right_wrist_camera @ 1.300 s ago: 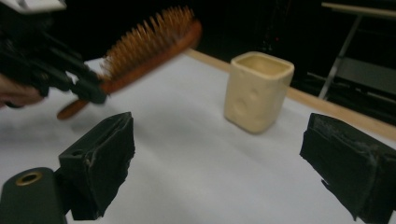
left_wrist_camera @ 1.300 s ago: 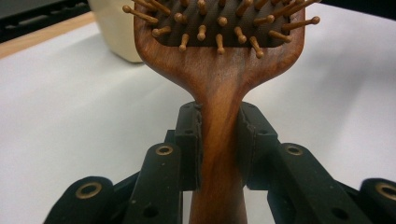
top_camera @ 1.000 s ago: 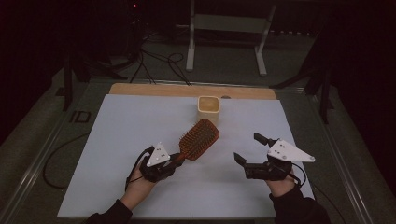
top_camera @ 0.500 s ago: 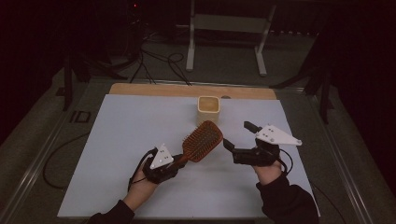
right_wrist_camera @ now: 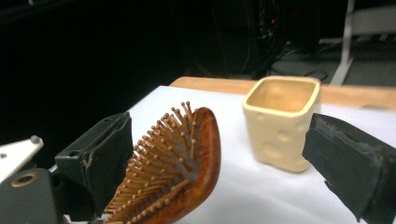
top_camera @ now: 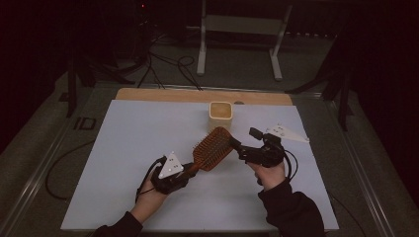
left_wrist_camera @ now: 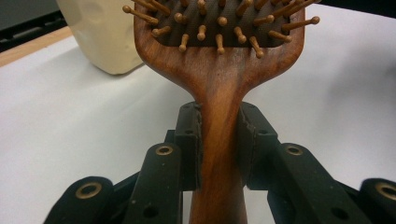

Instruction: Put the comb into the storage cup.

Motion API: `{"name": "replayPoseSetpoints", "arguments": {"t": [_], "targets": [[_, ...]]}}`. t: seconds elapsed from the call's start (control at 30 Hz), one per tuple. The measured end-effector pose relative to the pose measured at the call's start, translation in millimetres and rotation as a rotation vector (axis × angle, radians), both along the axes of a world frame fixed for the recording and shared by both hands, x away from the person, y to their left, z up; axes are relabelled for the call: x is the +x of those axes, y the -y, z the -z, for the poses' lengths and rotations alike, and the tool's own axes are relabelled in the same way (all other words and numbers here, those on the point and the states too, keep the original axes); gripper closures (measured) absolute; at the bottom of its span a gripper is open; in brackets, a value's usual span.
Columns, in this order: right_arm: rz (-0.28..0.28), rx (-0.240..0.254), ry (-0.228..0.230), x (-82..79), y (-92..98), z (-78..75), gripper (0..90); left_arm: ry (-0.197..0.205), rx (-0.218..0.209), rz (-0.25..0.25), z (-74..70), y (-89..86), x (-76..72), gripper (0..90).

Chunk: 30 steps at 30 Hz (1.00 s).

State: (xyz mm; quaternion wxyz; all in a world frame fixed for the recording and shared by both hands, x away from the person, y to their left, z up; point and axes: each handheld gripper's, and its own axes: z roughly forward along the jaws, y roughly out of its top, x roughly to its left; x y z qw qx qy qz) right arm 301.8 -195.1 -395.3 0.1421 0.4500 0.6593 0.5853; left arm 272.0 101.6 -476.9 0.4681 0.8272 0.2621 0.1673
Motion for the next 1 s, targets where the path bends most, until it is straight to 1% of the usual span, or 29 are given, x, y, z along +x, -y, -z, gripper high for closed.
{"name": "replayPoseSetpoints", "arguments": {"t": [0.03, 0.07, 0.13, 0.17, 0.2, 0.3, 0.37, 0.4, 0.43, 0.5, 0.53, 0.57, 0.6, 0.63, 0.67, 0.7, 0.73, 0.8, 0.87, 0.93, 1.0], "targets": [[-0.003, 0.016, -0.019, 1.6, -1.5, 2.6, 7.8, -0.002, -0.002, 0.003, 0.0, 0.1, 0.4, 73.3], [-0.009, 0.026, -0.035, 3.0, -3.1, 5.0, 7.8, 0.006, 0.003, -0.001, 0.2, 0.5, -0.1, 73.3], [-0.011, 0.035, -0.059, 5.5, -6.8, 8.8, 7.8, -0.004, -0.004, 0.007, 0.6, 0.2, 0.3, 73.3], [-0.011, 0.041, -0.07, 6.6, -8.0, 10.4, 7.8, 0.006, 0.004, 0.002, 1.0, 0.9, -0.4, 73.3], [-0.017, 0.058, -0.083, 7.7, -9.3, 12.0, 7.8, 0.005, 0.006, 0.007, 1.0, 1.1, -0.2, 73.3], [-0.048, 0.106, -0.128, 11.2, -13.6, 16.9, 7.8, 0.008, -0.005, 0.011, 1.4, 1.6, -0.7, 73.3], [-0.072, 0.141, -0.169, 12.6, -18.1, 20.8, 7.8, 0.013, -0.004, 0.012, 1.1, 1.9, -1.3, 73.3], [-0.088, 0.157, -0.185, 13.1, -20.3, 22.9, 7.8, 0.009, -0.005, 0.015, 0.7, 2.0, -1.1, 73.3], [-0.101, 0.171, -0.201, 13.6, -22.3, 25.0, 7.8, 0.016, -0.002, 0.012, 0.6, 2.1, -1.4, 73.3], [-0.115, 0.204, -0.231, 14.5, -25.5, 28.7, 8.2, 0.007, -0.01, 0.014, 0.5, 1.6, -1.0, 73.3], [-0.119, 0.211, -0.245, 14.8, -27.0, 30.3, 8.4, 0.015, -0.005, 0.011, 0.6, 1.7, -1.4, 73.3], [-0.121, 0.212, -0.256, 15.0, -28.4, 31.8, 9.0, 0.014, -0.008, 0.012, 0.7, 1.4, -1.3, 73.3], [-0.127, 0.223, -0.271, 15.1, -29.7, 33.2, 11.9, 0.011, -0.011, 0.013, 0.9, 1.2, -1.0, 73.3], [-0.134, 0.236, -0.283, 15.3, -30.6, 34.9, 12.9, 0.017, -0.011, 0.006, 1.2, 1.2, -1.4, 73.3], [-0.141, 0.244, -0.296, 15.7, -31.8, 36.4, 13.7, 0.012, -0.019, 0.007, 1.5, 0.8, -1.0, 73.3], [-0.147, 0.246, -0.305, 16.0, -33.3, 38.1, 14.6, 0.02, -0.021, 0.005, 1.9, 0.7, -1.1, 73.3], [-0.157, 0.25, -0.314, 16.3, -34.9, 39.8, 15.6, 0.026, -0.02, 0.005, 2.0, 0.3, -1.3, 73.3], [-0.191, 0.263, -0.337, 17.1, -38.6, 42.7, 19.4, 0.023, -0.026, 0.003, 1.7, -0.3, -1.5, 73.3], [-0.204, 0.28, -0.358, 17.8, -40.9, 45.4, 25.1, 0.019, -0.041, 0.003, 1.9, -0.5, -1.3, 73.3], [-0.208, 0.285, -0.362, 17.7, -43.1, 47.1, 32.3, 0.022, -0.035, 0.002, 2.0, 0.2, -1.3, 73.3], [-0.217, 0.294, -0.361, 17.8, -43.7, 47.8, 40.5, 0.01, -0.036, 0.008, 2.9, 0.4, -1.1, 73.3]]}}
